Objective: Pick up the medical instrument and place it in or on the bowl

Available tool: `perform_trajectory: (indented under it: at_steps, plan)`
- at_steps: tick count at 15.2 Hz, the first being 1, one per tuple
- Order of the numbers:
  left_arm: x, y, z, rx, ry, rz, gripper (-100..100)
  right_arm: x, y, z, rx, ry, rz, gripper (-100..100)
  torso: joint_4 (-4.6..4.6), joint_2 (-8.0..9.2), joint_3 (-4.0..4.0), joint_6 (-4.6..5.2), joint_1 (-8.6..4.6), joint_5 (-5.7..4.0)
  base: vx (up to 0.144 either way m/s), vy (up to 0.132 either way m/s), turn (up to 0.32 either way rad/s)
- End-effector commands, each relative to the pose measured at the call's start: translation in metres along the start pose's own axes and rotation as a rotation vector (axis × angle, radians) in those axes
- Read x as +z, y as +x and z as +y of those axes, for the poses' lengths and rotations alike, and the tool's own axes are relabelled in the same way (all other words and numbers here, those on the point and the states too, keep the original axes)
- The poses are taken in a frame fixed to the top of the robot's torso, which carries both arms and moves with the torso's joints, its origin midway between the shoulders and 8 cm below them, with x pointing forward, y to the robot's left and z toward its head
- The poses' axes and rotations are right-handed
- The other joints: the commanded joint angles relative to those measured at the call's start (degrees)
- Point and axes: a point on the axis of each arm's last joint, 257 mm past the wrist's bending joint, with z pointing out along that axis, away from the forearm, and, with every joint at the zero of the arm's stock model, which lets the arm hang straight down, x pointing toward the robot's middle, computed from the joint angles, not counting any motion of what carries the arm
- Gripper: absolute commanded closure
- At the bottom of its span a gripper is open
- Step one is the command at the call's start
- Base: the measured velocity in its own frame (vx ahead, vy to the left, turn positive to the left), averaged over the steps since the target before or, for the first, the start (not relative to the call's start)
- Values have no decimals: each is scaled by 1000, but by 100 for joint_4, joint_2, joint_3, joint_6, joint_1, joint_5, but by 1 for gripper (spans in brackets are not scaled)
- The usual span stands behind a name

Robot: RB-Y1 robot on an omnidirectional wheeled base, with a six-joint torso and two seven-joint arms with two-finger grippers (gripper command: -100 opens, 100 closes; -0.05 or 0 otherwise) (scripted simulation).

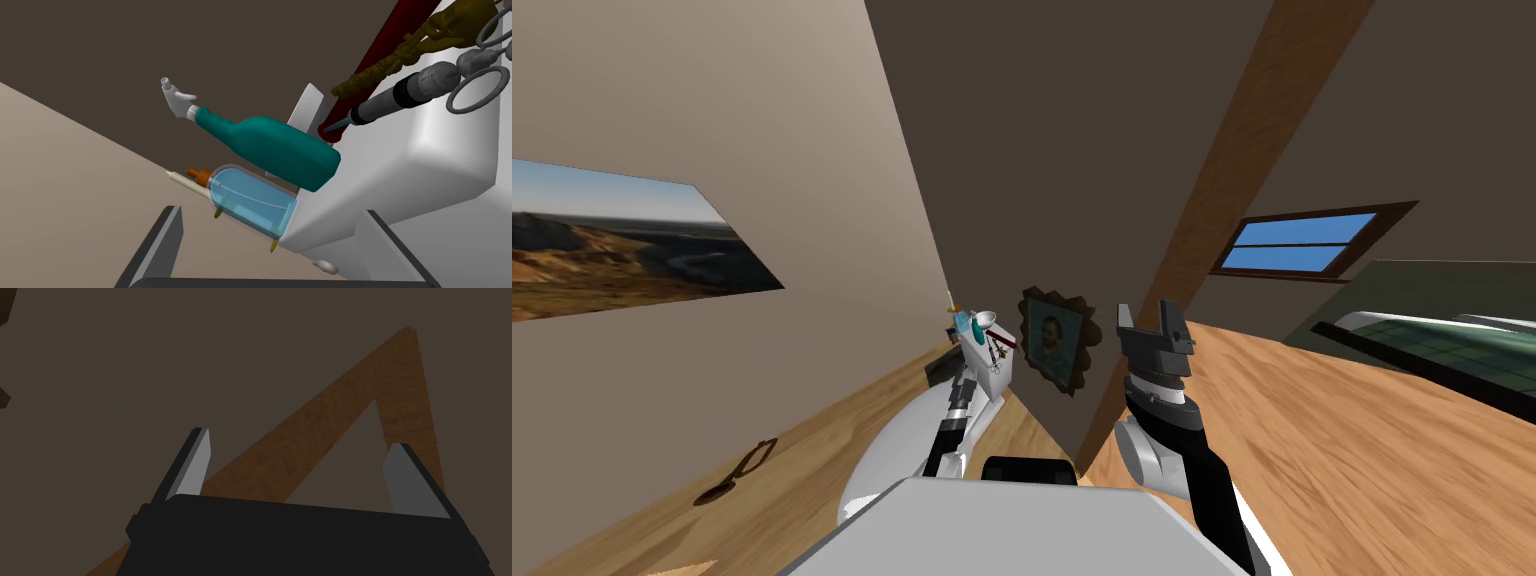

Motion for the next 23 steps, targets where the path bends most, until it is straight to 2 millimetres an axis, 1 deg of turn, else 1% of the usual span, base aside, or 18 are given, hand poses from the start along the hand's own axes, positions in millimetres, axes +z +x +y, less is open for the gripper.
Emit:
perform_trajectory:
  at_steps: [1, 2, 3, 5, 6, 7, 8, 9, 10, 11, 12, 15, 19, 20, 21, 23]
  plan:
    - [-4, -4, 7, 6, -12, -9, -100, 0, 0, 0, 0, 0, 0, 0, 0, 0, 0, 0, 0, 0, 1, -7, -122]
    - [0, -2, 6, 4, 4, -8, -100, 0, 0, 0, 0, 0, 0, 0, 0, 0, 0, -1, 0, 0, 1, -10, -151]
    - [-5, -6, 12, 10, -15, -15, -100, 0, 0, 0, 0, 0, 0, 0, 0, 0, 0, 1, -2, 0, 1, -9, -118]
    - [-4, -6, 14, 11, -11, -18, -100, 0, 0, 0, 0, 0, 0, 0, 0, 0, 0, -3, -1, 0, 2, -8, -61]
    - [-7, -9, 18, 15, -23, -23, -100, 0, 0, 0, 0, 0, 0, 0, 0, 0, 0, 0, -2, 0, 3, -10, -108]
    - [-3, -6, 17, 13, -10, -23, -100, 0, 0, 0, 0, 0, 0, 0, 0, 0, 0, -1, -2, -1, 2, -11, -106]
    - [-8, -10, 23, 18, -27, -30, -100, 0, 0, 0, 0, 0, 0, 0, 0, -1, 0, 0, -3, -1, 2, -11, -86]
    - [-5, -7, 22, 16, -16, -30, -100, 0, 0, 0, 0, 0, 0, 0, 0, -1, 0, -1, -3, -1, 3, -13, -121]
    - [-10, -11, 27, 21, -32, -36, -100, 0, 0, 0, 0, 0, 0, 0, 0, -1, 0, 0, -4, -1, 4, -11, -111]
    - [-8, -8, 28, 19, -25, -38, -100, 0, 0, 0, 0, 0, 0, 0, 0, -1, -1, -1, -4, -1, 3, -13, -102]
    - [-11, -10, 31, 22, -35, -42, -100, 0, 0, 0, 0, 0, 0, 0, 0, -1, -1, 0, -4, -1, 2, -12, -72]
    - [-13, -7, 38, 20, -40, -52, -100, 0, 0, 0, 0, 0, 0, 0, 0, 0, 0, 0, -6, -1, 3, -14, -104]
    - [-16, 5, 48, -2, -46, -66, -100, 0, 0, 0, 0, 0, 0, 0, 0, 0, 0, -1, -5, -1, 2, -11, -74]
    - [-16, 2, 46, 5, -45, -62, -100, 0, 0, 0, 0, 0, 0, 0, 0, 1, 0, -1, -5, -1, 0, -6, -25]
    - [-3, 5, 46, 2, -45, -59, -100, 0, 0, 0, 0, 0, 0, 0, 0, 1, 1, -3, -3, -1, -2, 2, 27]
    - [10, 7, 45, 0, -45, -56, -100, 0, 0, 0, 0, 0, 0, 0, 1, 0, 1, -3, 3, 0, -1, 10, 32]
